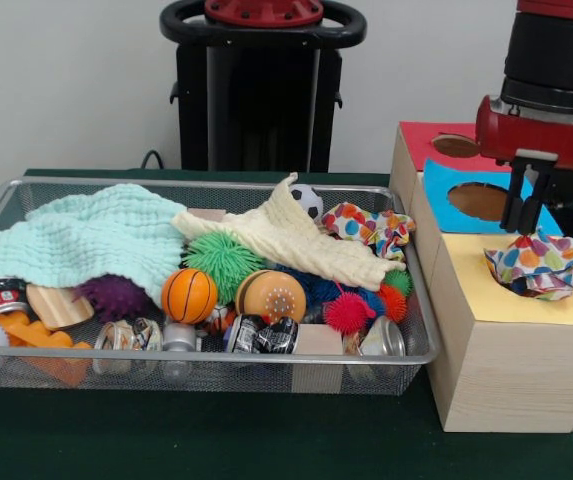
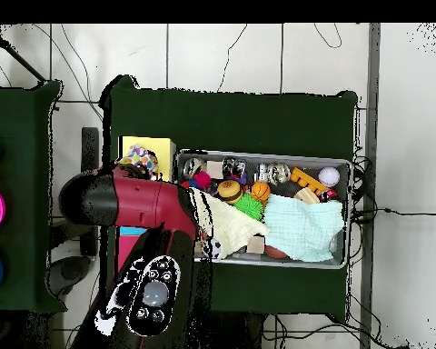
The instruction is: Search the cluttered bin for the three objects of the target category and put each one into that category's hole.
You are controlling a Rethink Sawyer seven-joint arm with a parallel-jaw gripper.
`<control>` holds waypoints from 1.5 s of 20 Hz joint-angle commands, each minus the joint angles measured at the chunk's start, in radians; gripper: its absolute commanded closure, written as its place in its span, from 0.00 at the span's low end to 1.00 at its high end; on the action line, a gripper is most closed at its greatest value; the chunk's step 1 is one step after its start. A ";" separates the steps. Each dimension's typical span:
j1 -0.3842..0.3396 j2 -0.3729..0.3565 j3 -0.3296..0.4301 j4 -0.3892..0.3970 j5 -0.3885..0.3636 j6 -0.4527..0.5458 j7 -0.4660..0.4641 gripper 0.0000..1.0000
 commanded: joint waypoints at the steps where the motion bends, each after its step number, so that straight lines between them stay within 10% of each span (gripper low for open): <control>1: -0.006 0.044 0.033 0.045 0.035 -0.050 0.260 1.00; 30: 0.002 0.104 0.039 0.038 0.052 -0.161 0.258 1.00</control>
